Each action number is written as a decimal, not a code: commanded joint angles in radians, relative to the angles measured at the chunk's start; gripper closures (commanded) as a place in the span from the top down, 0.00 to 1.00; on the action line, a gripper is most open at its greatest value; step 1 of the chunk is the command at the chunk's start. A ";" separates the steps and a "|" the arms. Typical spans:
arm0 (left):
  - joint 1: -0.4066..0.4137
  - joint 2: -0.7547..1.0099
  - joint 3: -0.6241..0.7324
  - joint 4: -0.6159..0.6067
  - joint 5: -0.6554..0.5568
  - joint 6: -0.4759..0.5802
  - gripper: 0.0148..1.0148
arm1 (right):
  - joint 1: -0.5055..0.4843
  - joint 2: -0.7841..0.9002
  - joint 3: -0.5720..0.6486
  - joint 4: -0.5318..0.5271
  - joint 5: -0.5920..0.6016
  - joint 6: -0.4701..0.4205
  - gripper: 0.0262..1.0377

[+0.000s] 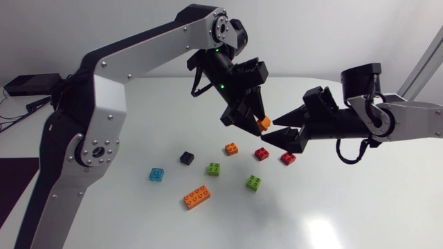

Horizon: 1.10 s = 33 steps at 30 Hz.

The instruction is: Separate the duplo bricks

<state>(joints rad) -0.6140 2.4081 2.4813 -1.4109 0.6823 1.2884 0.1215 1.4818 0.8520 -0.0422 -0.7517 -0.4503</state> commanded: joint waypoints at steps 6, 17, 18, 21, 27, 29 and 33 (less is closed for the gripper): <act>-0.012 -0.030 -0.044 -0.017 0.029 -0.003 0.64 | 0.013 0.048 0.038 0.036 -0.008 -0.013 0.96; -0.018 -0.018 -0.036 -0.022 0.053 -0.006 0.64 | 0.015 0.049 0.030 0.047 -0.052 -0.022 0.78; -0.018 -0.017 -0.033 -0.022 0.053 -0.008 0.64 | 0.017 0.049 0.030 0.047 -0.057 -0.024 0.73; -0.018 -0.009 -0.012 -0.023 0.059 -0.020 0.64 | 0.018 0.046 0.022 0.048 -0.069 -0.036 0.48; -0.018 0.003 0.013 -0.025 0.060 -0.032 0.64 | 0.018 0.048 0.012 0.048 -0.080 -0.051 0.30; -0.018 0.006 0.014 -0.025 0.060 -0.032 0.64 | 0.018 0.044 0.004 0.048 -0.080 -0.057 0.30; -0.010 0.017 0.050 -0.025 0.060 -0.038 0.64 | 0.007 0.038 -0.008 0.047 -0.080 -0.073 0.29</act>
<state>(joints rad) -0.6228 2.4092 2.4825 -1.4162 0.7212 1.2583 0.1371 1.5120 0.8684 -0.0025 -0.8387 -0.4992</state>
